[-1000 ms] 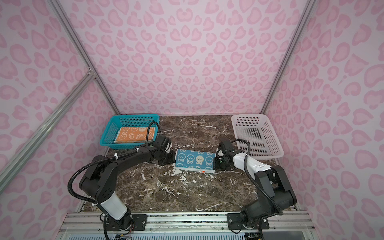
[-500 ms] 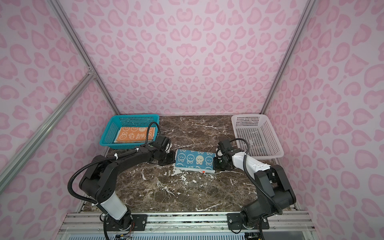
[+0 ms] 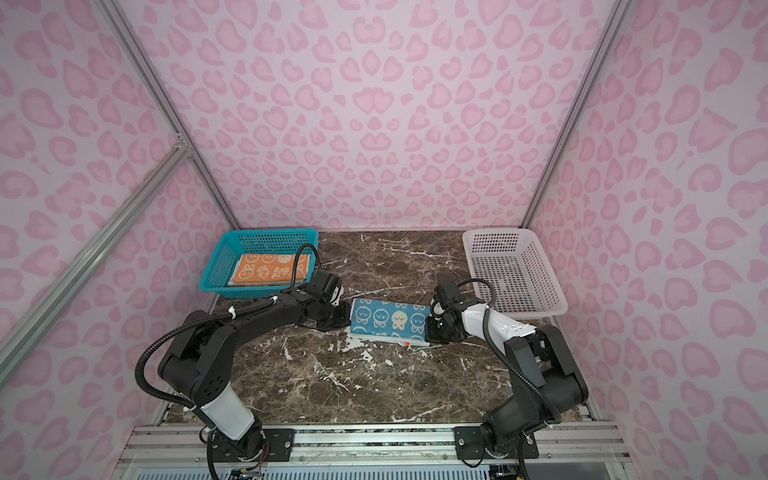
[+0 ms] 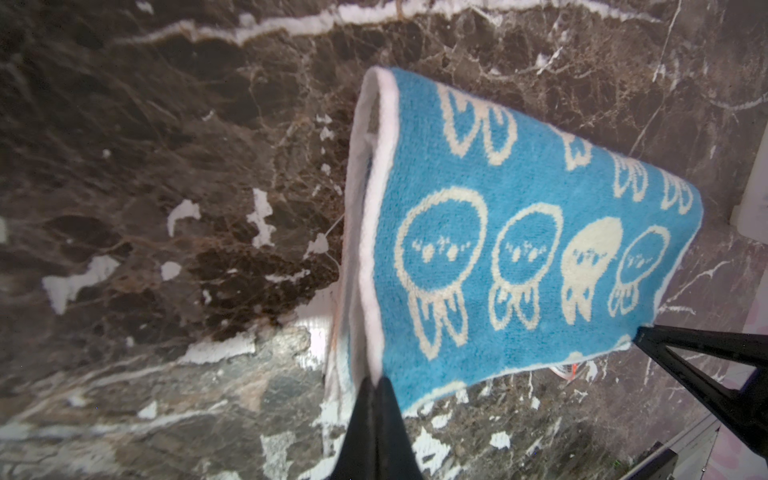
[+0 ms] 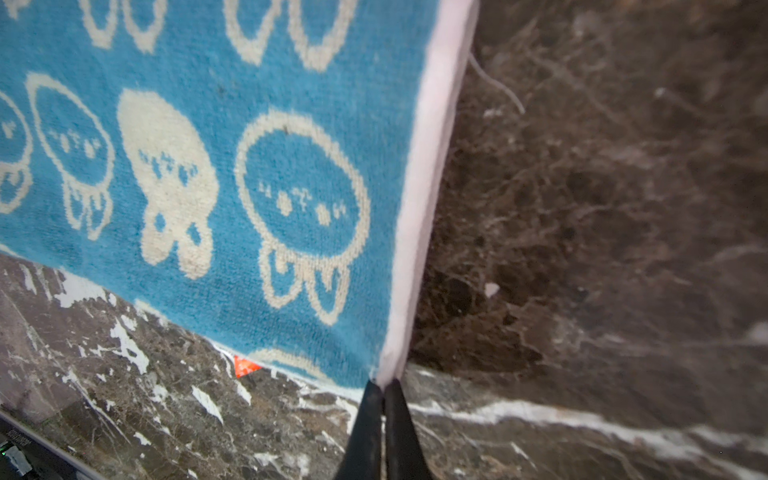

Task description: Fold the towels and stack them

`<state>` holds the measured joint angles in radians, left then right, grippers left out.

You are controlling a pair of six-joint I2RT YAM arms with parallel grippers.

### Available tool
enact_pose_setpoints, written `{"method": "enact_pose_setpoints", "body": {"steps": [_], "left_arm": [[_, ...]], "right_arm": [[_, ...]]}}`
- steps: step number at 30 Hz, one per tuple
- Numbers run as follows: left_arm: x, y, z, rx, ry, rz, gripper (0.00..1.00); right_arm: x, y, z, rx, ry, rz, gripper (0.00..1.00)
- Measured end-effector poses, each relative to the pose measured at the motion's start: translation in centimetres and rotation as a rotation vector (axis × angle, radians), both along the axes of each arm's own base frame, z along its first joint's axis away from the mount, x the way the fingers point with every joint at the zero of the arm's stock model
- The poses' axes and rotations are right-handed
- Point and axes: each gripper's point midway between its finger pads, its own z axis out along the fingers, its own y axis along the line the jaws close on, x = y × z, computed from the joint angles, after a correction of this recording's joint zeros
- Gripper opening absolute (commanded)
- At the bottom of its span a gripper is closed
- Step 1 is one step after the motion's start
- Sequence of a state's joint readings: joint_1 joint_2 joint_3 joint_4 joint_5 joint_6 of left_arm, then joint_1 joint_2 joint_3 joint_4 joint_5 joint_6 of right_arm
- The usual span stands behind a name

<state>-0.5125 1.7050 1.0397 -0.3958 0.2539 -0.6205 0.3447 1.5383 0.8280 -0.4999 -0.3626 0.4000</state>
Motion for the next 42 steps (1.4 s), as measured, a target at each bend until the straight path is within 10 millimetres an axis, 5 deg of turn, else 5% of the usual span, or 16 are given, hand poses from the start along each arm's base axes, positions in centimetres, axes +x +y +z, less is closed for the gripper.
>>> {"method": "enact_pose_setpoints", "body": {"steps": [13, 26, 28, 31, 37, 42], "left_arm": [[0.2, -0.1, 2.3, -0.028, -0.048, 0.0, 0.03], [-1.8, 0.9, -1.0, 0.006, 0.028, 0.009, 0.03], [-1.7, 0.8, -1.3, 0.006, 0.03, 0.01, 0.09], [-1.6, 0.8, -1.7, 0.009, 0.035, 0.01, 0.23], [-1.4, 0.6, -1.4, 0.001, 0.03, 0.013, 0.51], [0.0, -0.2, 2.3, -0.052, -0.054, 0.014, 0.7]], "right_arm": [[0.3, -0.2, 3.0, 0.003, -0.072, 0.006, 0.0], [-1.7, -0.3, 0.1, -0.004, 0.005, 0.009, 0.0], [-1.7, -0.3, -0.2, -0.006, 0.012, 0.009, 0.0], [-1.5, -0.1, -0.5, -0.002, 0.016, 0.007, 0.13], [-1.3, 0.0, 0.5, 0.004, -0.01, 0.004, 0.53], [0.1, 0.6, 3.8, 0.051, -0.102, -0.01, 0.73]]}}
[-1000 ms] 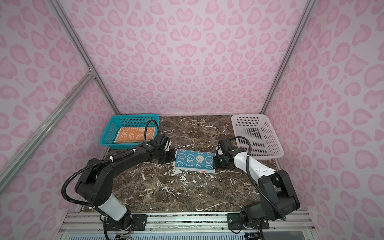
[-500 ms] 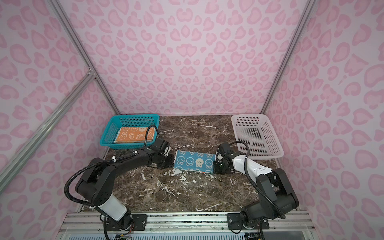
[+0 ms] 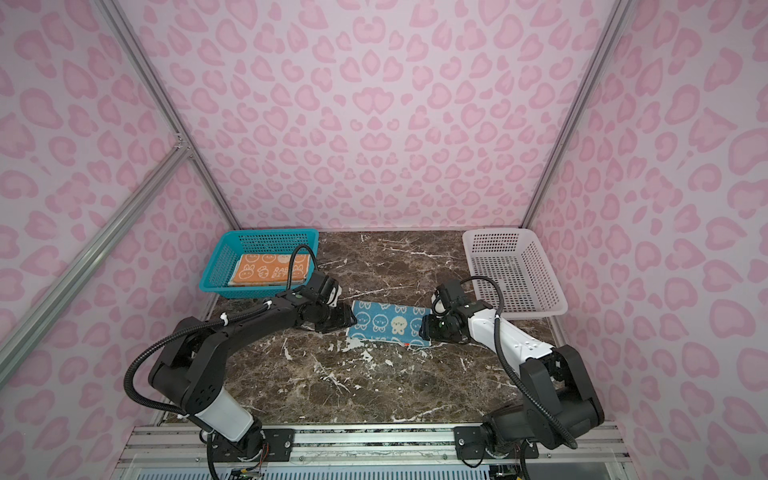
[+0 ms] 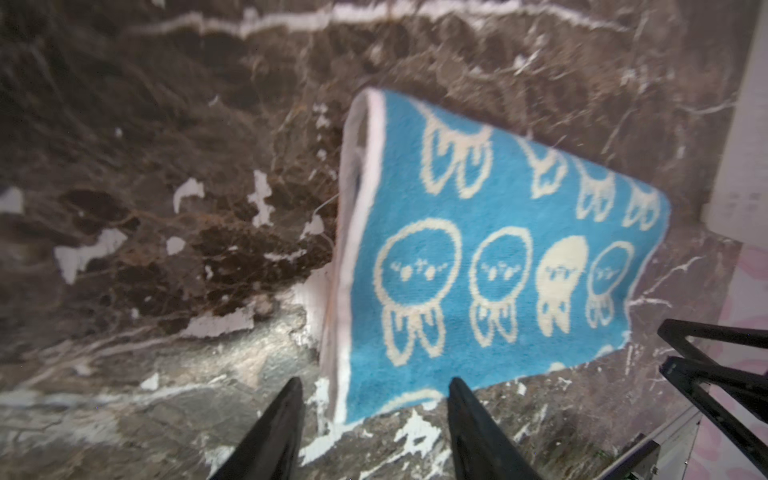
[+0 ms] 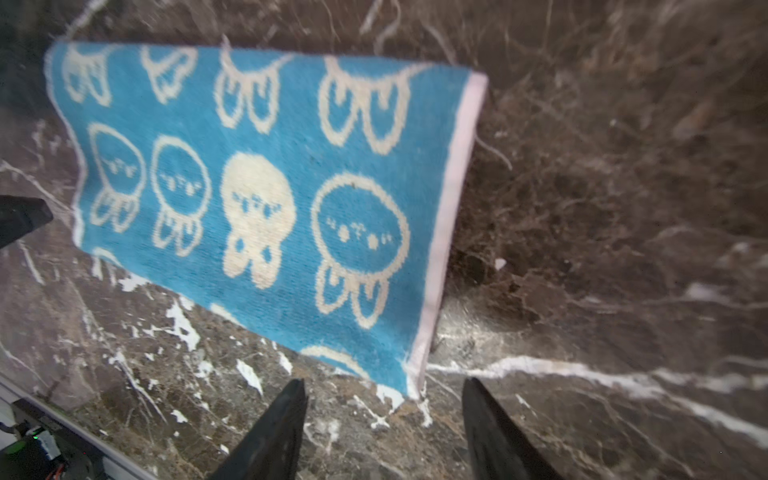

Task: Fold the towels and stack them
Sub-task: 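Open both grippers and reposition them over the towel's short ends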

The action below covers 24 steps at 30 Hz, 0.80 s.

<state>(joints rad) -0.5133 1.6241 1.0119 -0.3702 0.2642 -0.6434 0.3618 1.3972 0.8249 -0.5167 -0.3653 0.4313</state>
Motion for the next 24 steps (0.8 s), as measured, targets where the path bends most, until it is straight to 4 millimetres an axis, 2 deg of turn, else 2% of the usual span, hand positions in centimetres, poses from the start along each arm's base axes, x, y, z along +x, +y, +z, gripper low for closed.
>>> {"method": "enact_pose_setpoints", "body": {"steps": [4, 8, 14, 19, 24], "left_arm": [[0.7, -1.8, 2.4, -0.111, -0.027, 0.0, 0.74], [0.7, -4.3, 3.0, -0.241, 0.002, -0.007, 0.76], [-0.9, -5.9, 0.5, -0.303, 0.099, -0.008, 0.76], [-2.0, -5.3, -2.2, -0.276, 0.155, 0.007, 0.76], [-2.3, -4.8, -3.2, -0.27, 0.162, 0.009, 0.77]], "right_arm": [[0.3, 1.6, 1.2, 0.101, -0.016, 0.002, 0.78], [0.2, 3.9, 1.3, 0.253, 0.0, -0.002, 0.82], [-0.3, 5.9, 0.0, 0.383, 0.045, -0.002, 0.87], [-0.3, 5.4, -2.4, 0.395, 0.094, -0.03, 0.89], [0.1, 4.7, -2.7, 0.47, 0.097, -0.031, 0.89]]}}
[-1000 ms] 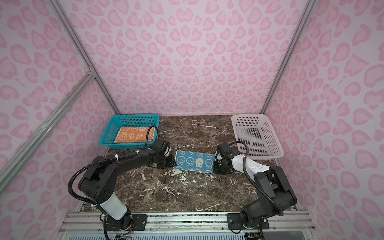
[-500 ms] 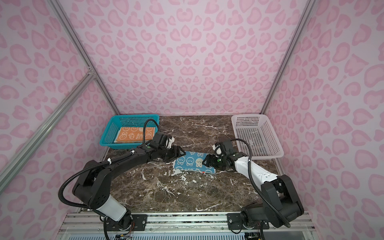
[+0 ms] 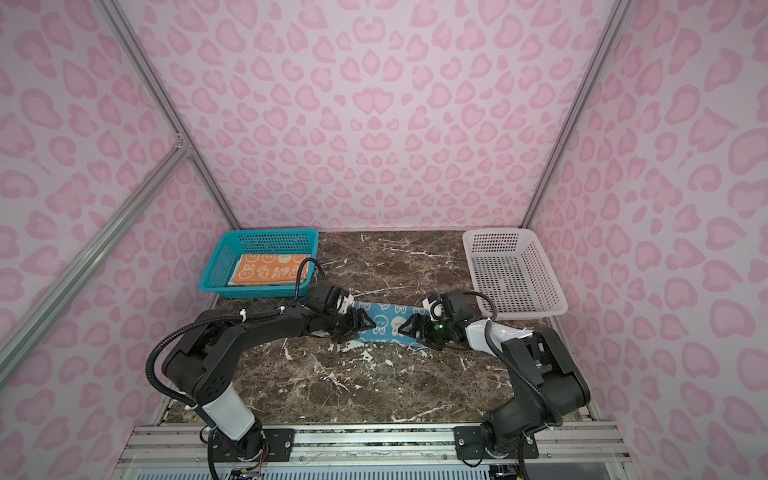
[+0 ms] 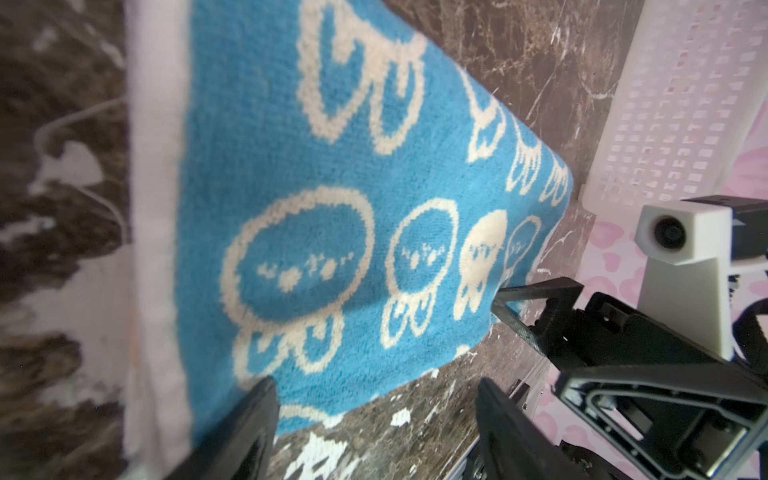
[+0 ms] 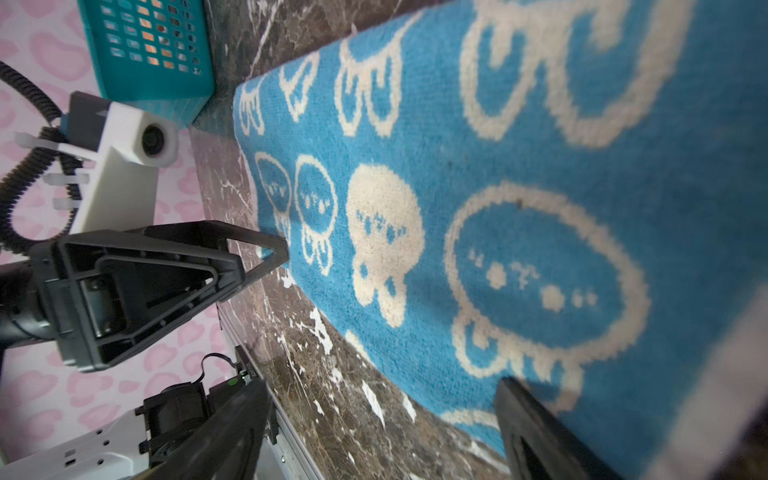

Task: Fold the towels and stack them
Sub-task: 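Open both grippers and reposition them over the towel's short ends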

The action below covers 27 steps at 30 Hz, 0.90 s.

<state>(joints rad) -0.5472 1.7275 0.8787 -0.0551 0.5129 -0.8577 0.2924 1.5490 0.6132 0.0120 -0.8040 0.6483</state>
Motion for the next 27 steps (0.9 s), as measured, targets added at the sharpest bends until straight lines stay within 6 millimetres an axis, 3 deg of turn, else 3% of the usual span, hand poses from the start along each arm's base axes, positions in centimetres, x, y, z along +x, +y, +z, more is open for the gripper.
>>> {"method": "enact_pose_setpoints", "body": {"steps": [9, 17, 19, 27], "left_arm": [[0.3, -0.3, -0.1, -0.017, -0.028, -0.049, 0.79], [1.7, 0.7, 0.5, 0.114, -0.099, -0.085, 1.0], [1.9, 1.0, 0.7, 0.141, -0.11, -0.089, 0.98], [3.5, 2.7, 2.0, 0.286, -0.157, -0.096, 0.98]], "right_arm": [[0.1, -0.5, 0.0, 0.039, -0.014, 0.037, 0.9], [0.4, -1.6, 0.5, -0.057, -0.033, 0.025, 0.93], [0.5, -2.1, 0.8, -0.095, -0.032, 0.014, 0.98], [2.4, -3.9, 3.1, -0.239, -0.059, -0.01, 0.98]]}}
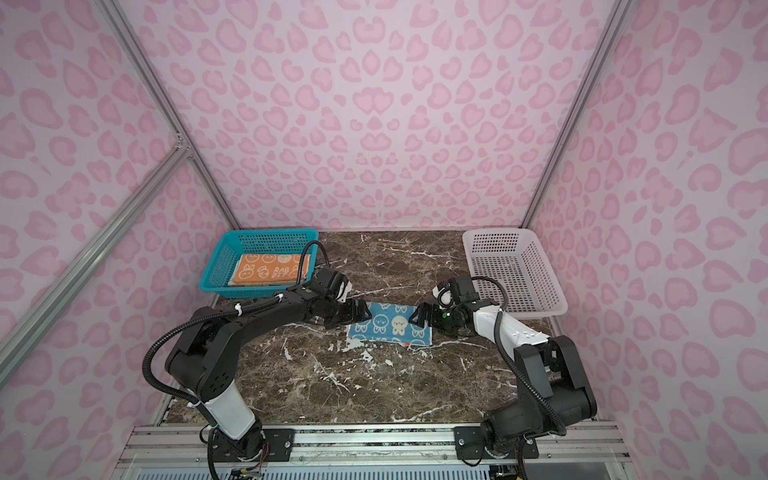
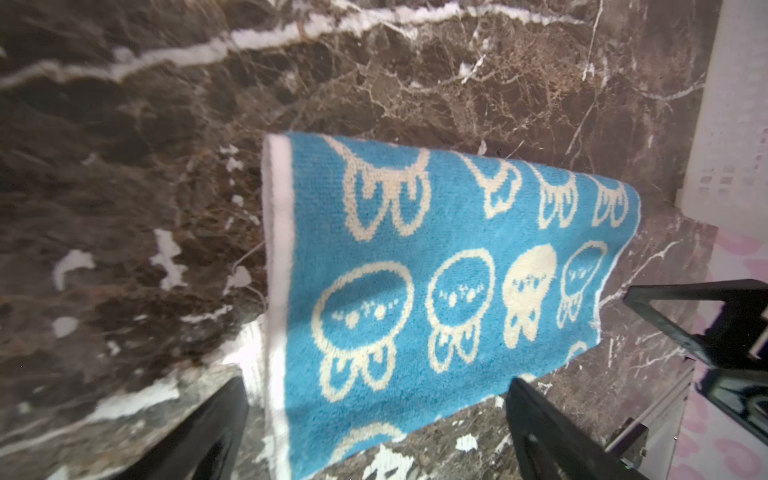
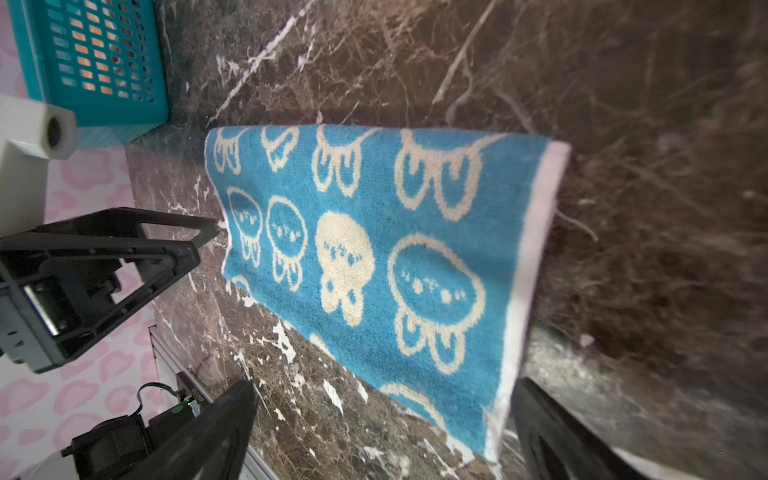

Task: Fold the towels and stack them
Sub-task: 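Open both grippers and reposition them over the towel's short ends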

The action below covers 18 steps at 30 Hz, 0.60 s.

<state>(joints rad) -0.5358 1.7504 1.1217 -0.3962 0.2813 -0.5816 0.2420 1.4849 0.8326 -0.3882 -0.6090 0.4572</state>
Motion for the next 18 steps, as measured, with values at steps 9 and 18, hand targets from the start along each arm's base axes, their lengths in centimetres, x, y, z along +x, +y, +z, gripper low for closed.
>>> {"method": "enact_pose_setpoints", "body": {"steps": [9, 18], "left_arm": [[1.7, 3.7, -1.7, 0.187, 0.045, 0.037, 0.98], [1.5, 3.1, -3.6, 0.212, 0.115, -0.022, 0.98]], "right_arm": [[-0.4, -3.0, -3.3, -0.211, 0.1, -0.037, 0.98], [-0.5, -2.1, -4.4, -0.28, 0.112, 0.013, 0.98]]}}
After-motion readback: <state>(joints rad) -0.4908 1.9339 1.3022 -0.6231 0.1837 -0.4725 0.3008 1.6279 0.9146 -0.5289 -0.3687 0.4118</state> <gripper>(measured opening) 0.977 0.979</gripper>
